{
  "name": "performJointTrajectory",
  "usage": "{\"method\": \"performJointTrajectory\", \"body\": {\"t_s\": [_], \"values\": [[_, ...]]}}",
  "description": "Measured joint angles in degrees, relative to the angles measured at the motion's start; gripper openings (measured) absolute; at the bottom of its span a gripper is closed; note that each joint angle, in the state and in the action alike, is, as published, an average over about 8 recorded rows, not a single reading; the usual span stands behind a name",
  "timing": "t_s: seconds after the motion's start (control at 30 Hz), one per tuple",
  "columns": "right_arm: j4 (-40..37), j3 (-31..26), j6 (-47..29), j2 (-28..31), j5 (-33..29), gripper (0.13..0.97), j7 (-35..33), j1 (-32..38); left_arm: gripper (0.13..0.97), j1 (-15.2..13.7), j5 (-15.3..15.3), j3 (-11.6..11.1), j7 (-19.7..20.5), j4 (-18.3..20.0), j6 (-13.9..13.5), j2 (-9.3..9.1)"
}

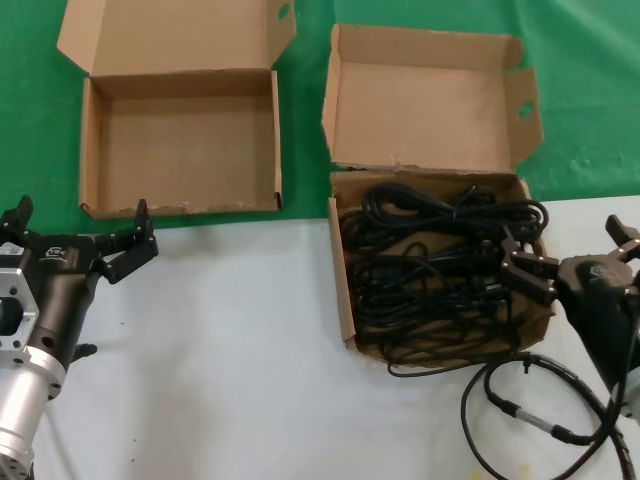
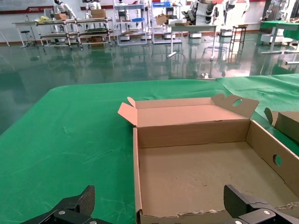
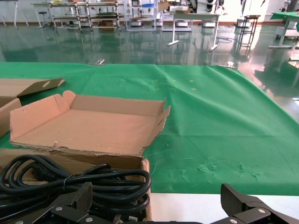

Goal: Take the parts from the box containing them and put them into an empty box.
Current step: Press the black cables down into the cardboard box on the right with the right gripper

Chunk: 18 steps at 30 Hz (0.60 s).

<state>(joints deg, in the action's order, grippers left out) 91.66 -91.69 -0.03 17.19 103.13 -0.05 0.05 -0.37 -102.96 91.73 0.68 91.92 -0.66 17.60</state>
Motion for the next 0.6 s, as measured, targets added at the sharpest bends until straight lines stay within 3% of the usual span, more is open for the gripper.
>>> {"method": "performJointTrajectory", "body": {"t_s": [0.6], "values": [[0.0, 0.0, 0.0, 0.0, 0.0, 0.966, 0.0, 0.0, 0.964, 0.0, 0.0, 0.0, 0.0, 0.0, 0.0, 0.00]]}}
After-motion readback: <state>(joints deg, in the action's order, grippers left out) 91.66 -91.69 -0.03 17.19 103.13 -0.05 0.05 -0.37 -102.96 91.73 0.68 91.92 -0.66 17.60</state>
